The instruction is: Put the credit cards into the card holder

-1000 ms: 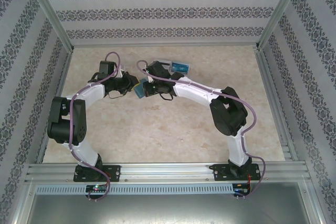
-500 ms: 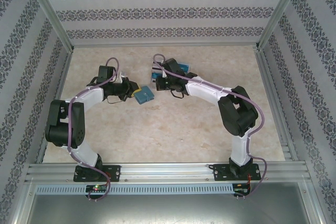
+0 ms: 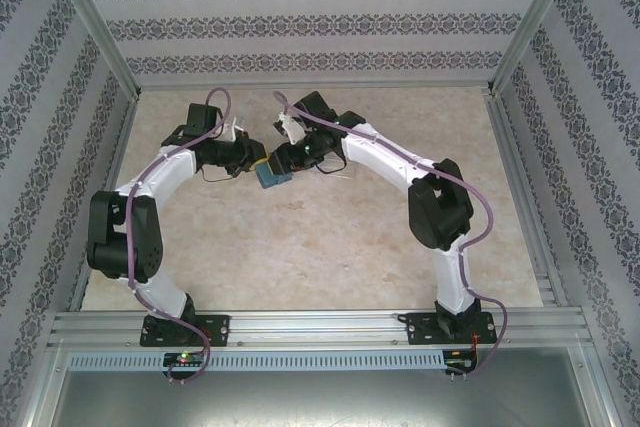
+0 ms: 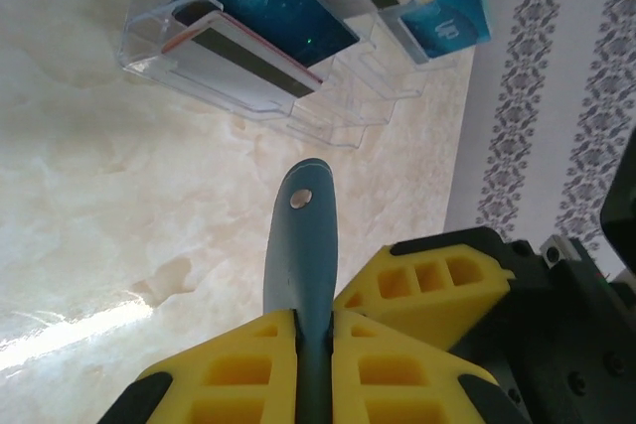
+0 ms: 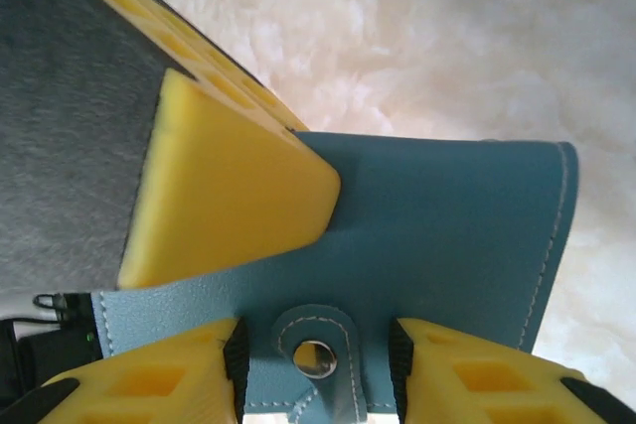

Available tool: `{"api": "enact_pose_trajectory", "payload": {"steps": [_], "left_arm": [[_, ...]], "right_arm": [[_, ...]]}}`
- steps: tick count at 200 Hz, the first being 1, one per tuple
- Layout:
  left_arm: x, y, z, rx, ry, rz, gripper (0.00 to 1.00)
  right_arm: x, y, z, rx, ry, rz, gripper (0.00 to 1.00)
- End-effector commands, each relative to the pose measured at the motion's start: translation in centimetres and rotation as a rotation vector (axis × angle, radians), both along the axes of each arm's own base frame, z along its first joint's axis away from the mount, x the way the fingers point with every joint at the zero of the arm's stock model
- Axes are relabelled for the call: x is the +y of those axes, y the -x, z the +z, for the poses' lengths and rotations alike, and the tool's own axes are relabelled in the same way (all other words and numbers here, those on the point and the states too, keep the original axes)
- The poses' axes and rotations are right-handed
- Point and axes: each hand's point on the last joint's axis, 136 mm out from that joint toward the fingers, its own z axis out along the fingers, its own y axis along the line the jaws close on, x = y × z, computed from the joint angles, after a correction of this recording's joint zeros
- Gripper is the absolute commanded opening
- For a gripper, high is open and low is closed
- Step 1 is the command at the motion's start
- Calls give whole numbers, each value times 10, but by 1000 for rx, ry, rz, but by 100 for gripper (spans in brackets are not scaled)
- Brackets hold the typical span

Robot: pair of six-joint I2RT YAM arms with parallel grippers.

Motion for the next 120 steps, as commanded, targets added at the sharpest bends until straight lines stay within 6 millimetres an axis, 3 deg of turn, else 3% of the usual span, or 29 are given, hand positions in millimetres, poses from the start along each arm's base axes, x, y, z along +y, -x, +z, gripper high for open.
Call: {"api": "enact_pose_trajectory", "payload": {"steps": [1, 45, 74, 120], "left_arm": [[-15, 9, 9, 1, 28, -94, 0], [-32, 13, 13, 8, 51, -155, 0], [-36, 10, 15, 0, 68, -158, 0], [-36, 6, 11, 8, 70, -147, 0]], "right_arm": [[-8, 18, -12, 61, 77, 86, 43], [0, 18, -17, 36, 118, 110, 38], [8, 19, -17, 24, 98, 130, 18], [8, 13, -20, 11, 93, 94, 0]]}}
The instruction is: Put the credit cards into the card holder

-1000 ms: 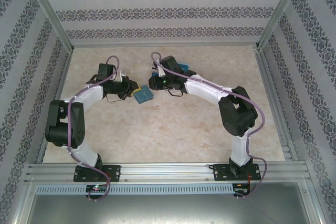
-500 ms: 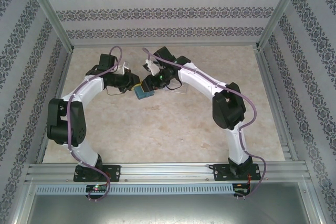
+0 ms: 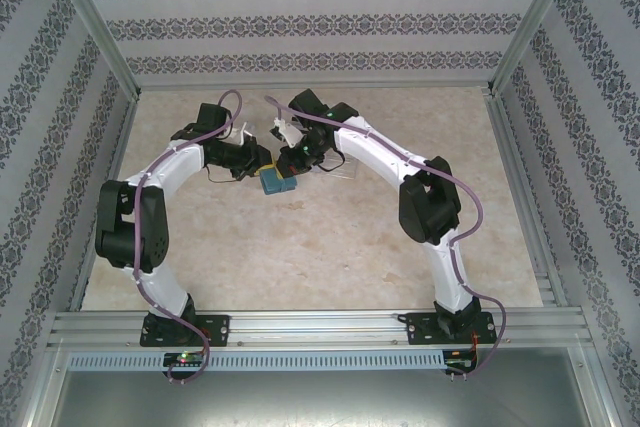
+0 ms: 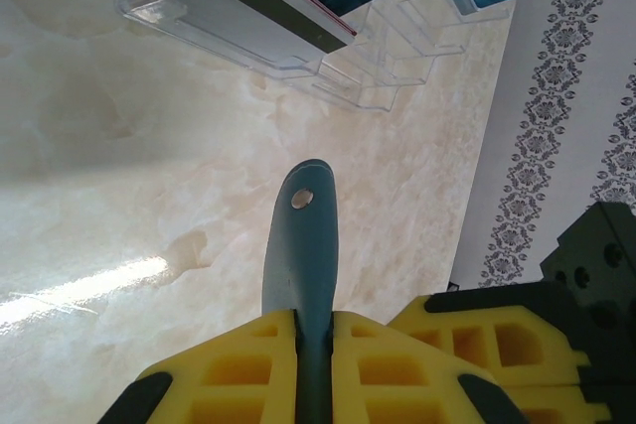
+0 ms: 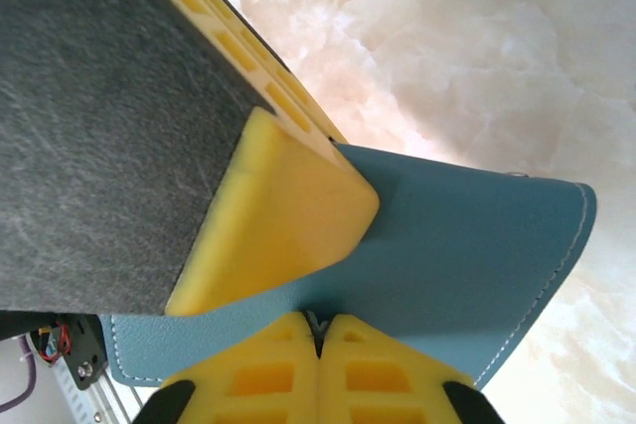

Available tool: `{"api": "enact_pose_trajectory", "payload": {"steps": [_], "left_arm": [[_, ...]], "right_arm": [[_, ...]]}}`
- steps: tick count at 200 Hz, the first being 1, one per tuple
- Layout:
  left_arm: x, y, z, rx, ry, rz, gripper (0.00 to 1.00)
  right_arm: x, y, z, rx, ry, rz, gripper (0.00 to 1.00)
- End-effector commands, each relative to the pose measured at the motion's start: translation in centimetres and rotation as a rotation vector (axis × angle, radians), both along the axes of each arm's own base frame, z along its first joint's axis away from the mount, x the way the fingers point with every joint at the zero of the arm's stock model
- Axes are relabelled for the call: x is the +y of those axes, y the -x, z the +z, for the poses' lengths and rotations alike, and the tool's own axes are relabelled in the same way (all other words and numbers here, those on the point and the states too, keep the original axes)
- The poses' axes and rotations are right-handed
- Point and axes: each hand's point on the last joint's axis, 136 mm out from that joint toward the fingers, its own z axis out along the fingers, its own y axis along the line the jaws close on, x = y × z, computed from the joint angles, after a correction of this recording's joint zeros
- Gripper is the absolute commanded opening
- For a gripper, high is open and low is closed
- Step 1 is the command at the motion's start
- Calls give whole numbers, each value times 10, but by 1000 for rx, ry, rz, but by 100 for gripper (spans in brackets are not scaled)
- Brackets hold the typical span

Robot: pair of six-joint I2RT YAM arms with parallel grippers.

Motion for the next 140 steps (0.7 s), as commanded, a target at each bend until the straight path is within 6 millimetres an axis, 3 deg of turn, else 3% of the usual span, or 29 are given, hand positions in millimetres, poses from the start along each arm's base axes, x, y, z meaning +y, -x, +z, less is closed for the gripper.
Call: {"api": "enact_pose_trajectory", "payload": {"steps": [1, 31, 59, 101, 140], "left_arm": [[-23, -1, 29, -53, 95, -73, 0], [-17, -4, 20, -39, 63, -43, 0], [-6, -9, 14, -31, 51, 4, 0], [-3, -14, 8, -28, 58, 25, 0], [1, -11, -9, -7, 23, 39, 0]], "right_arm": [[15, 4, -8, -11, -16, 15, 0], [9, -1, -10, -27, -4, -36, 0], [17, 11, -7, 23, -75, -16, 0], [49, 37, 22, 158, -380, 97, 0], [67, 49, 64, 214, -541, 167, 0]]}}
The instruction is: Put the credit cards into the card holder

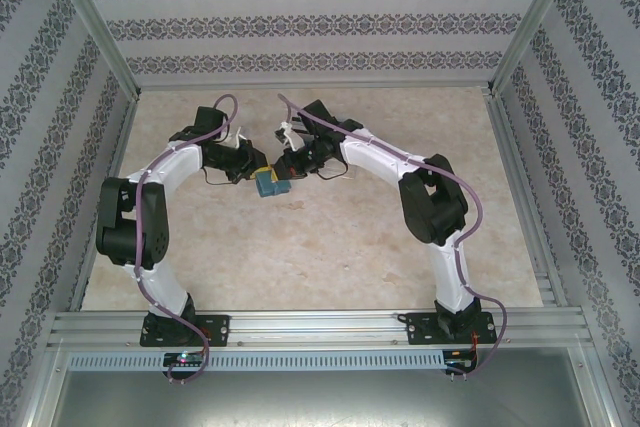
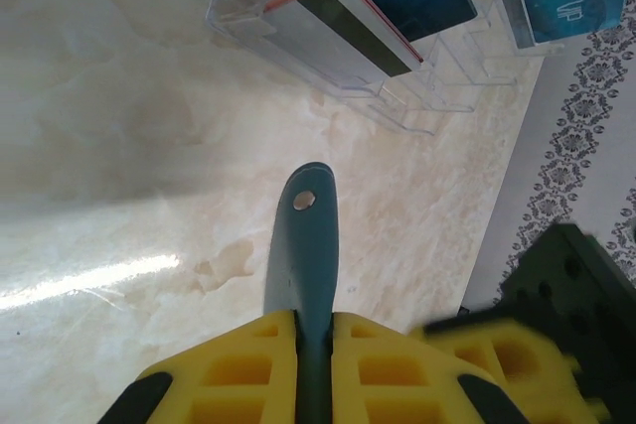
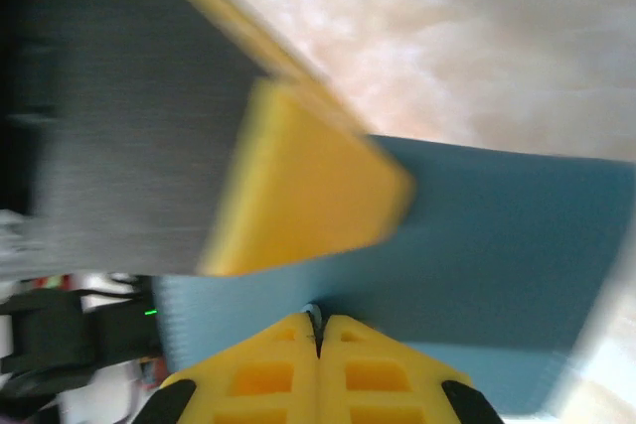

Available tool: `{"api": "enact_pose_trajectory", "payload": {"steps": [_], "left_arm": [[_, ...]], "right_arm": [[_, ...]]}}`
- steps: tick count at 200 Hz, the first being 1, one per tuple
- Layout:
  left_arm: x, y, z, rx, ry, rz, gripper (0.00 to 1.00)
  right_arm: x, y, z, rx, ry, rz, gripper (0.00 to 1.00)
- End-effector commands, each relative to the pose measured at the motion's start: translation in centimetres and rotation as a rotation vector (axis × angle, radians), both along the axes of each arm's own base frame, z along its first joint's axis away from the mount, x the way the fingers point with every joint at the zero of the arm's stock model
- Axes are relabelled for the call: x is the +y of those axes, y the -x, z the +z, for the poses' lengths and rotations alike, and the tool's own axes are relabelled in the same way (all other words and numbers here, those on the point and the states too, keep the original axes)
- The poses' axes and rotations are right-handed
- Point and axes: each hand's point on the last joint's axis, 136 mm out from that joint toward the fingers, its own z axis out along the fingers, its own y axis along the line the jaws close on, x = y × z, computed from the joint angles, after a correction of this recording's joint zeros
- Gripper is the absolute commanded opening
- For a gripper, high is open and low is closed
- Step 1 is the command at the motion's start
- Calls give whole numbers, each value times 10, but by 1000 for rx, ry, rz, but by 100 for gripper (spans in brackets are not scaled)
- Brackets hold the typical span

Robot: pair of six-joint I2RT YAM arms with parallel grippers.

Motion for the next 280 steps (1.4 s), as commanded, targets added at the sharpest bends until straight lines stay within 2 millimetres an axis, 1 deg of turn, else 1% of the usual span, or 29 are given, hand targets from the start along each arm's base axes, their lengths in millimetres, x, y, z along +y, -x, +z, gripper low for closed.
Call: {"api": "enact_pose_trajectory", "payload": {"steps": [1, 10, 27, 40, 49, 58, 75, 91, 100, 116, 128, 145, 154, 168, 177, 193, 209, 223, 253, 280], "left_arm": [[-14, -7, 11, -60, 56, -24, 0], [-12, -7, 5, -53, 39, -19, 0], [-7, -5, -6, -29, 3, -11, 0], [-8, -6, -10, -25, 8, -13, 0], [-6, -6, -12, -22, 4, -10, 0], [-3, -7, -13, -24, -5, -1, 0], [11, -6, -18, -22, -29, 41, 0], [21, -4, -25, -21, -37, 92, 0], [21, -4, -29, -30, -15, 123, 0], [19, -6, -39, -44, 41, 198, 0], [22, -6, -47, -76, 49, 278, 0], [29, 1, -58, -106, 14, 377, 0], [30, 4, -63, -122, -13, 413, 1], [27, 11, -70, -135, -65, 436, 2], [24, 14, -71, -148, -89, 439, 2], [25, 18, -72, -158, -115, 454, 3], [27, 20, -72, -171, -106, 482, 3], [30, 22, -75, -162, -125, 484, 3], [34, 23, -81, -156, -126, 517, 2], [31, 21, -86, -147, -111, 510, 2]], "right_arm": [[43, 44, 68, 39, -284, 193, 0], [43, 46, 79, 34, -302, 202, 0], [41, 50, 94, 17, -314, 209, 0], [37, 50, 91, 2, -278, 200, 0], [32, 48, 83, -5, -243, 190, 0], [24, 42, 74, -5, -209, 160, 0], [5, 34, 54, -25, -137, 109, 0], [-16, 26, 36, -28, -78, 48, 24], [-28, 19, 26, -19, -46, 5, 33], [-42, 11, 8, -40, 40, -43, 39], [-52, 2, -4, -64, 125, -98, 41], [-57, -11, -13, -48, 169, -179, 42], [-56, -17, -16, -32, 166, -213, 43], [-41, -17, -14, -16, 136, -189, 43], [-32, -16, -17, -16, 155, -162, 44], [-21, -16, -29, 3, 191, -124, 44], [-13, -16, -36, 41, 171, -108, 44], [-10, -14, -42, 74, 167, -95, 43], [-9, 4, -48, 121, 149, -62, 41], [-14, 20, -64, 174, 169, -29, 41]]}}
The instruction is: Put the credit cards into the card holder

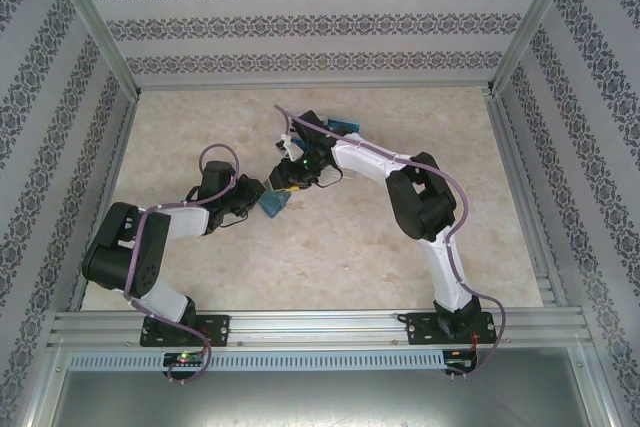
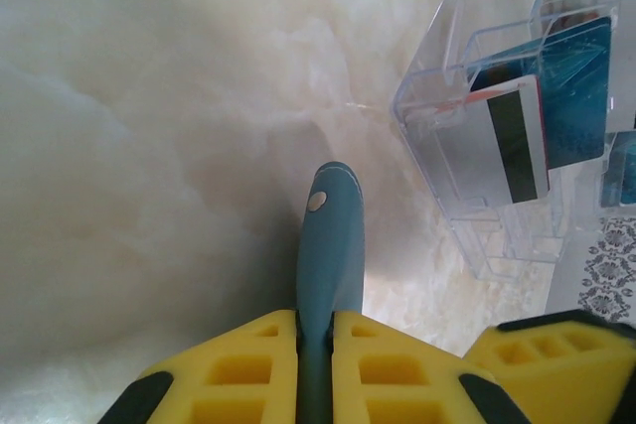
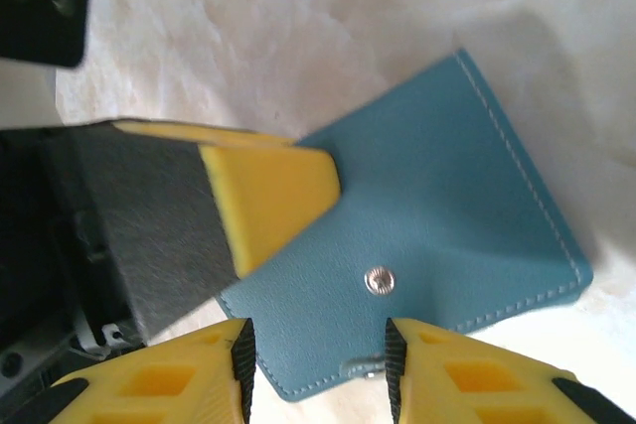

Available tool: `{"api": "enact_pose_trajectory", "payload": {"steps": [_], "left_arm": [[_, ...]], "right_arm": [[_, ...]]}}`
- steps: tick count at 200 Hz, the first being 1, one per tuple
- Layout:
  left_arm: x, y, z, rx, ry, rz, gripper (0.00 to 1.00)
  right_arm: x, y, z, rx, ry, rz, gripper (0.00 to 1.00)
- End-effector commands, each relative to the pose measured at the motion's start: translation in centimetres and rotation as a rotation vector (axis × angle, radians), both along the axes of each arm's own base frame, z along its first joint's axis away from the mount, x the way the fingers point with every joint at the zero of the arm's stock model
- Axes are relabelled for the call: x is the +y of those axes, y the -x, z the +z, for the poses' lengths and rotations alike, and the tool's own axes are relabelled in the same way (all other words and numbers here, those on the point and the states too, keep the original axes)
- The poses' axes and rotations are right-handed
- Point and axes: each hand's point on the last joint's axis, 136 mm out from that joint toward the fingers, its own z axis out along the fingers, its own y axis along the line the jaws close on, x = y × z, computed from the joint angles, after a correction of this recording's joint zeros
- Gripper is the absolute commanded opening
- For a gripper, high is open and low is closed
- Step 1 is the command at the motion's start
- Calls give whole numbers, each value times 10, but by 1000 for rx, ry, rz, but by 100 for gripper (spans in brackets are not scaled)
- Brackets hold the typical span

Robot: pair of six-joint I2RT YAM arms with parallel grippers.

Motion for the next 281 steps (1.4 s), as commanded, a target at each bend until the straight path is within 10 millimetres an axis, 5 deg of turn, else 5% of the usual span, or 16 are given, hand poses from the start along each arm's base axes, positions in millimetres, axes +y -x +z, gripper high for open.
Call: {"api": "enact_pose_trajectory", "payload": {"steps": [1, 58, 104, 142, 157, 198, 217, 281], "left_arm": [[10, -1, -14, 20, -30, 57, 2], [6, -2, -20, 30, -7, 50, 5], [5, 5, -24, 42, 2, 53, 17], [-1, 19, -34, 81, 23, 57, 57], [-5, 28, -36, 105, 19, 34, 62], [1, 50, -37, 173, -29, 27, 60], [6, 53, -34, 174, -55, 36, 61], [6, 53, -27, 174, -73, 17, 62]], "right_arm": [[-2, 22, -6, 71, -8, 42, 41], [-19, 37, -23, 89, 72, 84, 39], [-38, 22, -37, 15, 213, 31, 40], [-19, 2, -10, -36, 130, -56, 46], [-13, 0, -7, -40, 117, -66, 46], [-2, 12, -7, -34, 120, -47, 49], [1, 18, -8, -48, 150, -40, 66], [-20, 6, -49, -160, 398, -95, 59]]}}
